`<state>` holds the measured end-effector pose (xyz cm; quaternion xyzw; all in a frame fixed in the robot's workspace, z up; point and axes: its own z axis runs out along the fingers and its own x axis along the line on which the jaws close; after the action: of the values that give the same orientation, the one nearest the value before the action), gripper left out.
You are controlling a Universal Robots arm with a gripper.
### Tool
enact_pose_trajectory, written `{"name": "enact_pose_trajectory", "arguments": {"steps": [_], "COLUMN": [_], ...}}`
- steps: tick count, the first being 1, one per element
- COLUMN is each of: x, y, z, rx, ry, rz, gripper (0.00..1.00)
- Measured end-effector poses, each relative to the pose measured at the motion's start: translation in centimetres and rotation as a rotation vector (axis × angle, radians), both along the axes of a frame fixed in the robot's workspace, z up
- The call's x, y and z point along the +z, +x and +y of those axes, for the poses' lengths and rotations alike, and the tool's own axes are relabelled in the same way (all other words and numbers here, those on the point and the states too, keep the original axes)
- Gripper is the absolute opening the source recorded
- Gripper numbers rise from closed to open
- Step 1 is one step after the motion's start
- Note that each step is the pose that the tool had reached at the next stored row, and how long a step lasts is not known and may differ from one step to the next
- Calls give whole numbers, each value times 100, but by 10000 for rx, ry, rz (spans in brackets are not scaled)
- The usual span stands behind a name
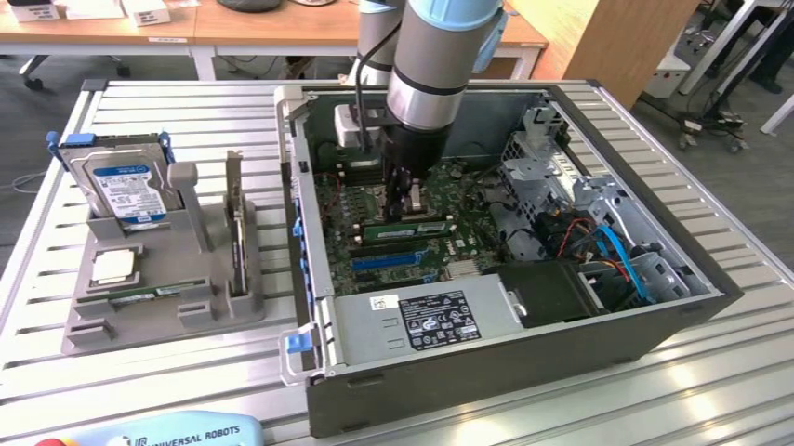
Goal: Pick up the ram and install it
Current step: 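Press down the ram until it locks into place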
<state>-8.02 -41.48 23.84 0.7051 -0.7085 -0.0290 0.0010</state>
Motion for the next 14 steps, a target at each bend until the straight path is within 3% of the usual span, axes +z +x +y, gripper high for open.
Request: {"name": "enact_pose_trajectory", "arguments": {"steps": [14], "x": [0], "y": [0], "z": [-23], "rx": [-1], "ry": [0], "rz": [0], "gripper": [10]}}
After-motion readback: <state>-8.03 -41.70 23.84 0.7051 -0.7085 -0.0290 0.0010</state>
